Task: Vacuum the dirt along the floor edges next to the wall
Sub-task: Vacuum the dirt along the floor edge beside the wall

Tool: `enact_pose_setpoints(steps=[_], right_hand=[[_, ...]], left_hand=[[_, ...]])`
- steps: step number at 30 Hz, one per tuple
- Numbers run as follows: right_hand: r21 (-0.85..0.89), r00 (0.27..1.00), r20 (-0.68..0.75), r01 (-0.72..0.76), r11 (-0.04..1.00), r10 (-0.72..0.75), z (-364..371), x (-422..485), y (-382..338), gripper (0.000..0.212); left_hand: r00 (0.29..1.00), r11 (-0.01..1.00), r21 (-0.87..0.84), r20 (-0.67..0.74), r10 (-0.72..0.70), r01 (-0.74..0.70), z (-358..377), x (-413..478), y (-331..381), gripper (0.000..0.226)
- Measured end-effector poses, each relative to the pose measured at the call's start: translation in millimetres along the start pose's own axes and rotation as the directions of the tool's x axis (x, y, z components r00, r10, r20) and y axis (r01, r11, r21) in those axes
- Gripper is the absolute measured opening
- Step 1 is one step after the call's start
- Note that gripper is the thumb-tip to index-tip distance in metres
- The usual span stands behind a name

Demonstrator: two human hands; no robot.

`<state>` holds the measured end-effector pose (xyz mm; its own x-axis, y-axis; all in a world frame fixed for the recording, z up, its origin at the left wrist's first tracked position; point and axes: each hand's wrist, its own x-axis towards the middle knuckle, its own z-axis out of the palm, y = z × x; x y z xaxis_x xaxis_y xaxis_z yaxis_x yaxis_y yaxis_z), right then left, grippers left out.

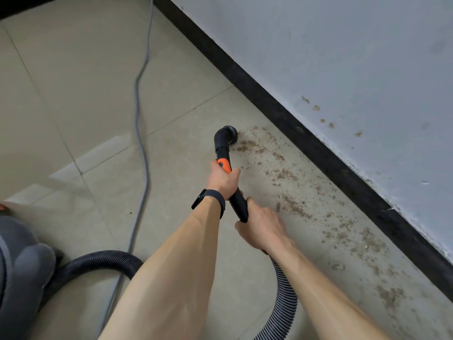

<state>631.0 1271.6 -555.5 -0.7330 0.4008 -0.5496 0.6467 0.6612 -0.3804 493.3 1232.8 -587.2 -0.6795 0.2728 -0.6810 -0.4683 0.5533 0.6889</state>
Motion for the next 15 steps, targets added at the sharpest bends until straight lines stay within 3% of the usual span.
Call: enact_pose_setpoints(steps=[15], right_hand=[[0.096,0.996,-0.02,-0.079,0.992,0.081,-5.1,15.9,21.6,0.023]], left_hand=[[0.997,0.999,0.026,0.057,0.043,-0.045,28.7,11.6,19.3,0.035]])
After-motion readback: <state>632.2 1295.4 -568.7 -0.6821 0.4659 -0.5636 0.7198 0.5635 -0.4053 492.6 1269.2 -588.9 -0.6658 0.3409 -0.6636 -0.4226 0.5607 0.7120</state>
